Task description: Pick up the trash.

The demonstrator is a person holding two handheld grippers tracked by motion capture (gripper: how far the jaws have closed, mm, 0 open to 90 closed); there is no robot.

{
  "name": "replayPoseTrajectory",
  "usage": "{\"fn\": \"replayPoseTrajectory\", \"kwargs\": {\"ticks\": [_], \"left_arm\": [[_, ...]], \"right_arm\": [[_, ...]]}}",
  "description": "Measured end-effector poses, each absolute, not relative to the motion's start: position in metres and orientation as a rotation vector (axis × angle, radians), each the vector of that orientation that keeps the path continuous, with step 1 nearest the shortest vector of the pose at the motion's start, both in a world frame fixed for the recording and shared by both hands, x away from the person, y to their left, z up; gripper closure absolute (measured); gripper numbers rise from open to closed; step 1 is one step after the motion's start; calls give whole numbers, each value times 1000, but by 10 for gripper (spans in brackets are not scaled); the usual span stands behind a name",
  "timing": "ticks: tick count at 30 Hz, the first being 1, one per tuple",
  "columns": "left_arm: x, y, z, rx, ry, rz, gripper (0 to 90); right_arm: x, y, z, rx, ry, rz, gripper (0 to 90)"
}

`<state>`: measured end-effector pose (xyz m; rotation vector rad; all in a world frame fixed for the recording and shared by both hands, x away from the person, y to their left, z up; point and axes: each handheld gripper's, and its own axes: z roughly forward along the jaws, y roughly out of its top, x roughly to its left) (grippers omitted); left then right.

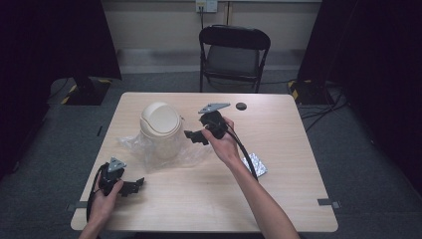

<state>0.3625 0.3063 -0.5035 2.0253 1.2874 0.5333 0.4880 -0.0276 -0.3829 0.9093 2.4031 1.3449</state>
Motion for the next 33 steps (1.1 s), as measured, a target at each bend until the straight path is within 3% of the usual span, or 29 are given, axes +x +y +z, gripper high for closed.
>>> {"fn": "replayPoseTrajectory", "kwargs": {"ticks": [14, 33], "left_arm": [[362, 306, -504, 2025, 1288, 533, 15], [362, 306, -504, 2025, 1287, 533, 15]], "right_arm": [[519, 8, -372, 883, 2396, 1355, 175], [535, 24, -395, 955, 2401, 1369, 138]]}}
